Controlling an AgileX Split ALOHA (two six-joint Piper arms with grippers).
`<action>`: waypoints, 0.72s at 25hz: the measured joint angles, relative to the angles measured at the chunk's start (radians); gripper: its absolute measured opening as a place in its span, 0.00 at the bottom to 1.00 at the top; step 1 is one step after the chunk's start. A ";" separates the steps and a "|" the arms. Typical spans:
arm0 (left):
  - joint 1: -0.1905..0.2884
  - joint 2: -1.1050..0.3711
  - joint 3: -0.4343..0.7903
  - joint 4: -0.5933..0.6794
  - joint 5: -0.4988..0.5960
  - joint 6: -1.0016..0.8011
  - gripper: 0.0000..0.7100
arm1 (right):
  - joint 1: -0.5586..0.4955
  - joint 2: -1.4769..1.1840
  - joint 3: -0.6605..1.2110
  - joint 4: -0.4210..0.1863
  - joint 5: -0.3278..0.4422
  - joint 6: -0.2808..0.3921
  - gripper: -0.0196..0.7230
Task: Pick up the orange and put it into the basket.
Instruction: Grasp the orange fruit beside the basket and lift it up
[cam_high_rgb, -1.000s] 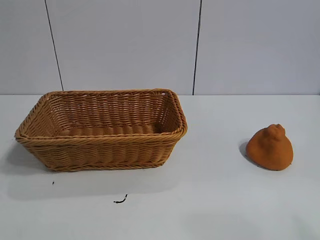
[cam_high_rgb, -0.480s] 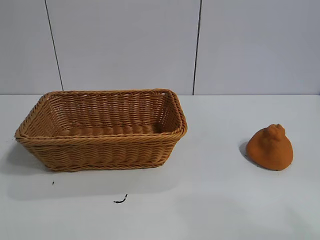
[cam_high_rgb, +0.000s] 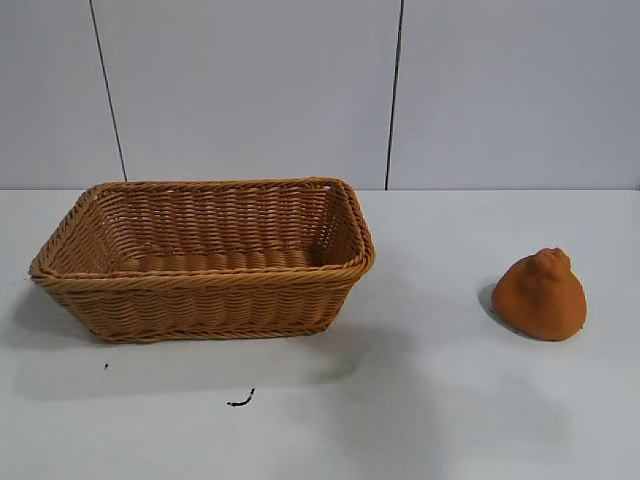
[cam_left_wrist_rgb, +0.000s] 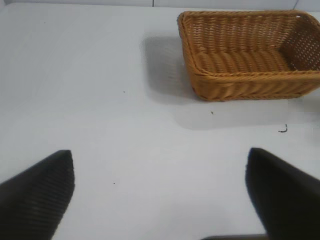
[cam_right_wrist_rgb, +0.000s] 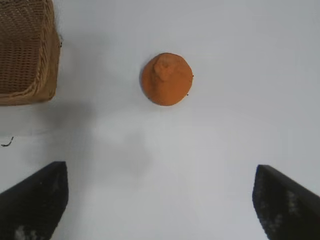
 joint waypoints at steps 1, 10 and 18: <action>0.000 0.000 0.000 0.000 0.000 0.000 0.94 | 0.000 0.044 -0.043 0.000 0.007 0.000 0.96; 0.000 0.000 0.000 0.000 0.000 0.000 0.94 | 0.000 0.420 -0.213 0.018 0.053 0.000 0.96; 0.000 0.000 0.000 0.000 0.000 0.000 0.94 | 0.000 0.606 -0.216 0.029 0.049 -0.001 0.96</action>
